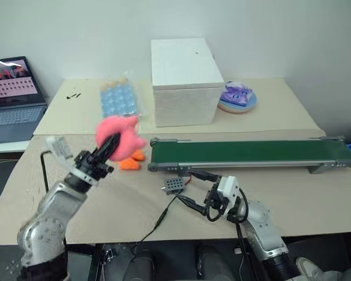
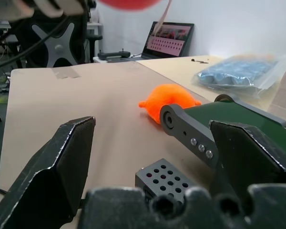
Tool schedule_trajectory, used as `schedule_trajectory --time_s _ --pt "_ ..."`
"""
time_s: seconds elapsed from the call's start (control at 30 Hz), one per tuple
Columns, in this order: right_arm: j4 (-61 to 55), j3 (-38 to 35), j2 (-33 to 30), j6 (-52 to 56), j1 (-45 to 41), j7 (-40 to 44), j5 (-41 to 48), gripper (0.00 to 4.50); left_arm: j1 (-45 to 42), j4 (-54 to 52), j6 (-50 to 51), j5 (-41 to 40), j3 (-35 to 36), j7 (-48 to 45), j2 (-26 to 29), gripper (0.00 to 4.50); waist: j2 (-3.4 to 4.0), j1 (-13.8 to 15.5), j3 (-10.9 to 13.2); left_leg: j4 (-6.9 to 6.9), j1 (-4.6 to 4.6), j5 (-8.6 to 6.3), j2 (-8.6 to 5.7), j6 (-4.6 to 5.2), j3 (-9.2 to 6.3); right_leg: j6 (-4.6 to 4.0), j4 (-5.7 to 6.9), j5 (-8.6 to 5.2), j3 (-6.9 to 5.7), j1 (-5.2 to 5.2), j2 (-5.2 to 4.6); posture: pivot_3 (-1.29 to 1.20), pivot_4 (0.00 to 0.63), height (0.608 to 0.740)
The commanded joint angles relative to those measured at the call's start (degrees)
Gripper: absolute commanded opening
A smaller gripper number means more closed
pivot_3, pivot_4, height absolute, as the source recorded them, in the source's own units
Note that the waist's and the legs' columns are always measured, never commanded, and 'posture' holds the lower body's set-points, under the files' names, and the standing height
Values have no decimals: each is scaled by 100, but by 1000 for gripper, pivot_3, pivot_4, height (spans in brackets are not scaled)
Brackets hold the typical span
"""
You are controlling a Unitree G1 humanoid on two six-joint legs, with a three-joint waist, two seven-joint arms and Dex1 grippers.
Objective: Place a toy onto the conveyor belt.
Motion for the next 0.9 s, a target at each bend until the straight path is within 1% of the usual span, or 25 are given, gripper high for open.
schedule_trajectory --time_s 0.03,0.07,0.1,0.13,0.17,0.2,0.27,0.33,0.43,0.57,0.77,0.9 --pt "-51 -50 49 -104 -115 -3 28 4500 -519 193 -1670 3882 -1905 467 1051 387 -1 14 0 0 0 0 -1 0 -1 0 -1 0 0 0 0 0 150 740" --pt "-31 -45 57 -105 -131 -7 24 4500 -606 410 -2297 5046 -2480 615 1360 387 2 8 -1 0 1 0 -2 -1 -1 -2 -1 1 0 2 2 0 150 740" --pt "-18 -36 64 -110 -141 -12 13 4500 -705 658 -2760 5860 -2856 865 1520 387 8 3 -3 -4 4 0 -3 -1 3 -6 -8 4 7 2 3 0 150 740" --pt "-15 -30 72 -108 -142 -17 8 4500 -800 909 -3253 6400 -3079 1103 1529 387 10 -6 -4 -10 5 0 -5 -1 9 -10 -12 6 13 4 2 0 150 740" --pt "-8 -22 83 -111 -141 -25 -2 4500 -935 1285 -3909 7419 -3591 1388 1748 387 9 -10 -3 -10 4 0 -4 -1 12 -12 -18 7 17 2 2 0 150 740" --pt "-4 -19 90 -113 -139 -32 -7 4500 -1035 1589 -4442 8193 -3949 1621 1895 387 6 -8 -2 -11 -1 0 -3 0 12 -22 -20 13 17 -3 2 0 150 740" --pt "2 -22 108 -110 -143 -47 -16 4500 -1192 2053 -5162 9138 -4359 1969 2053 387 7 -13 -2 -16 -23 -1 -2 0 12 -35 -13 20 19 -39 2 0 150 740" --pt "-19 -44 130 -91 -145 -82 -22 4500 -1422 2729 -5683 9751 -4723 2222 2079 387 8 1 -1 -17 -46 0 -1 0 10 -38 -2 22 17 -67 2 0 150 740" --pt "-33 -58 152 -74 -147 -120 -39 4500 -1679 3485 -6188 10187 -4931 2456 1996 387 8 -1 -1 -15 -51 0 -1 1 9 -39 0 23 11 -68 2 0 150 740" --pt "-41 -85 170 -67 -133 -191 -57 4500 -2089 4220 -6517 10647 -5102 2630 1821 387 8 9 -1 -13 -51 -1 -1 2 8 -35 2 21 9 -66 2 0 150 740" --pt "-105 -98 166 -43 -97 -263 -47 4500 -2345 4748 -6846 10907 -5167 2737 1616 387 8 -3 -1 -10 -54 -2 -3 3 8 -33 2 21 7 -64 -1 0 150 740" --pt "-118 -106 156 -47 -80 -293 -43 4500 -2325 4867 -7065 10743 -5094 2642 1519 1715 8 -11 -1 -10 -52 -3 -2 5 8 -34 8 21 7 -66 -1 0 150 740"
